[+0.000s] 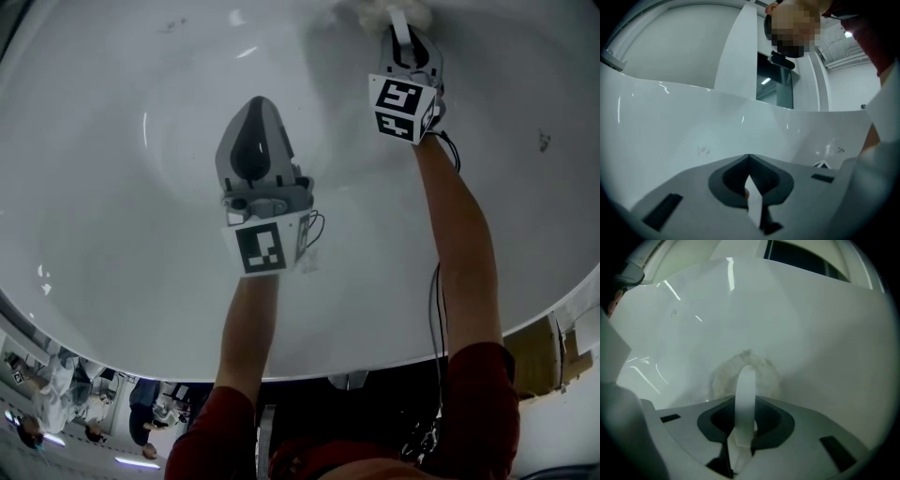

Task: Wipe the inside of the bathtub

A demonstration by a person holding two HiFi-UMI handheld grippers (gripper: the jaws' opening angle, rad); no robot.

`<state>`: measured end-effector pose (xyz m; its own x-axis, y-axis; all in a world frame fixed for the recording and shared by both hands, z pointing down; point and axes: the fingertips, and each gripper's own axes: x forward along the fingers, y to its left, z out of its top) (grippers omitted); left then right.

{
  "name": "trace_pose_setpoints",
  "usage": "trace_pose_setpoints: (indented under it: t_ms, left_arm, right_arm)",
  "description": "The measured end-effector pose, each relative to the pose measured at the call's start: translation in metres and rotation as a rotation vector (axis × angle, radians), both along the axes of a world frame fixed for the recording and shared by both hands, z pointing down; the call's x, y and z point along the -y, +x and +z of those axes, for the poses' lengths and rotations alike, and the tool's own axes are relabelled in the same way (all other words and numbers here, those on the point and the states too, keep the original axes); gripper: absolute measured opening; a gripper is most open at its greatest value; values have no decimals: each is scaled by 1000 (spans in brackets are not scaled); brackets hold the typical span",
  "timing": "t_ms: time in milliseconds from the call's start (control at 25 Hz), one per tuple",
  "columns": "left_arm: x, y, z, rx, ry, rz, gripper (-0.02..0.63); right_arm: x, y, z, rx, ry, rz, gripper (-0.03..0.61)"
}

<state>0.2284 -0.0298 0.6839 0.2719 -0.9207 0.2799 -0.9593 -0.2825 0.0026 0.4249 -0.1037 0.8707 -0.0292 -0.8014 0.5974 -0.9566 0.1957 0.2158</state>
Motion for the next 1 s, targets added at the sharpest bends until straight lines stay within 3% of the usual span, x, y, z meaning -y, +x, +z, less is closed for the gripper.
trace_pose_setpoints:
  t_ms: [120, 240, 480, 640, 760, 1000]
  left_arm:
    - [26, 30, -2, -20, -16, 22, 15]
    - [13, 53, -2, -25, -13, 41, 15]
    - [-7, 53, -23, -21, 12, 52, 15]
    - [-48, 62, -32, -30, 7, 44, 15]
    - [-64, 72, -53, -42, 16, 50, 15]
    - [-74, 62, -131, -46, 32, 65, 15]
  right_arm:
    - [6, 23, 0, 0, -30, 46, 92]
    - [-14, 29, 5, 19, -40, 49, 92]
    - [-35, 20, -11, 73, -67, 56, 92]
    - [-85, 31, -30, 107, -58, 50, 92]
    - [-108, 34, -62, 130, -34, 45, 92]
    - [-126, 9, -173, 219, 32, 83, 92]
